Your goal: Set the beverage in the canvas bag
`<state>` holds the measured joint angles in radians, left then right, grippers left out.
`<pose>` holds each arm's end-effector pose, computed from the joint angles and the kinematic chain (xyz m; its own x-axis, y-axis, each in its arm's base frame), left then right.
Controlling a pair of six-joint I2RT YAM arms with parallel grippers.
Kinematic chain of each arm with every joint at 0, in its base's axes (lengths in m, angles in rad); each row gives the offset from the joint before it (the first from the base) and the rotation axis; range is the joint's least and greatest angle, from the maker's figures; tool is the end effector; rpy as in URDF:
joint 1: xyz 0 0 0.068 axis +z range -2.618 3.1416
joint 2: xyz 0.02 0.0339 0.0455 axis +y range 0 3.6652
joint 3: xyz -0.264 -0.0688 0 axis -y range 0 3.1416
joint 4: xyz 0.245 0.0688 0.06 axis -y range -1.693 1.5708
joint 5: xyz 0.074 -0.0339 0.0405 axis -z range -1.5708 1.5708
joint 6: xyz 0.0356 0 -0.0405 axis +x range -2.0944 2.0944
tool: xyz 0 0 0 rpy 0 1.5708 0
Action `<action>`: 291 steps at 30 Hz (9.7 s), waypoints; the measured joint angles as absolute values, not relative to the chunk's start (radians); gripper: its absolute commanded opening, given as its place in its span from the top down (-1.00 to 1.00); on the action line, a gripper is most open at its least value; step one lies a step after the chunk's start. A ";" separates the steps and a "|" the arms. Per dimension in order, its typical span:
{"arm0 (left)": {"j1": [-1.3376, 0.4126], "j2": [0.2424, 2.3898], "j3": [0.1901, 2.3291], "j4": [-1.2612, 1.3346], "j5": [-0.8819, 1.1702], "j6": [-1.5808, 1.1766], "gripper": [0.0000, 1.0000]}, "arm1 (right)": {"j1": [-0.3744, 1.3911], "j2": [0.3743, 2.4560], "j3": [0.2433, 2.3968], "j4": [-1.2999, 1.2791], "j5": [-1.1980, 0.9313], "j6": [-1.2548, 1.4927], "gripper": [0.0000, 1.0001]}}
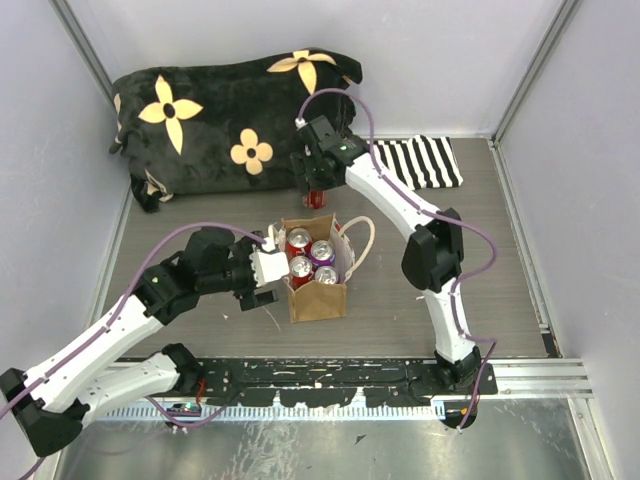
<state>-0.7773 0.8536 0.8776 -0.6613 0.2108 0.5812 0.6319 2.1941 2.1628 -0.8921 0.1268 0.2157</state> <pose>0.1212 -0.1297 0.3136 0.0879 0.6667 -0.7401 0.9063 0.2549 0.3372 0.3955 0.2839 0.2930 -0.7410 -0.2793 -0.6107 -0.3745 0.9267 0.0306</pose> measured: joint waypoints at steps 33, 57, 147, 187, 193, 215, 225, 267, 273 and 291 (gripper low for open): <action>-0.966 1.002 0.899 -0.566 0.295 0.642 -0.98 | 0.567 1.789 1.998 -1.066 -0.043 0.241 0.99; -0.953 0.699 0.851 -0.702 0.011 0.580 -0.99 | 0.745 1.584 1.745 -1.063 -0.150 0.241 0.99; -0.940 0.721 0.718 -0.661 -0.020 0.549 -1.00 | 1.013 1.583 1.522 -0.912 -0.042 0.319 0.99; -0.931 0.720 0.699 -0.649 -0.020 0.546 -1.00 | 1.019 1.682 1.503 -0.923 -0.024 0.265 0.98; -0.930 0.715 0.699 -0.649 -0.020 0.546 -1.00 | 1.019 1.682 1.447 -0.869 -0.017 0.268 0.99; -0.928 0.717 0.699 -0.648 -0.019 0.546 -1.00 | 1.020 1.682 1.331 -0.740 -0.016 0.285 -0.98; -0.927 0.723 0.699 -0.643 -0.014 0.546 -1.00 | 1.015 1.675 1.364 -0.759 0.009 0.282 -0.99; -0.923 0.749 0.691 -0.606 -0.009 0.548 -1.00 | 1.020 1.644 1.420 -0.886 0.070 0.316 0.43; -0.920 0.749 0.691 -0.606 -0.009 0.549 -1.00 | 1.020 1.661 1.427 -0.857 0.046 0.311 0.44; -0.917 0.749 0.690 -0.604 -0.009 0.548 -1.00 | 1.026 1.706 1.430 -0.727 -0.065 0.307 0.44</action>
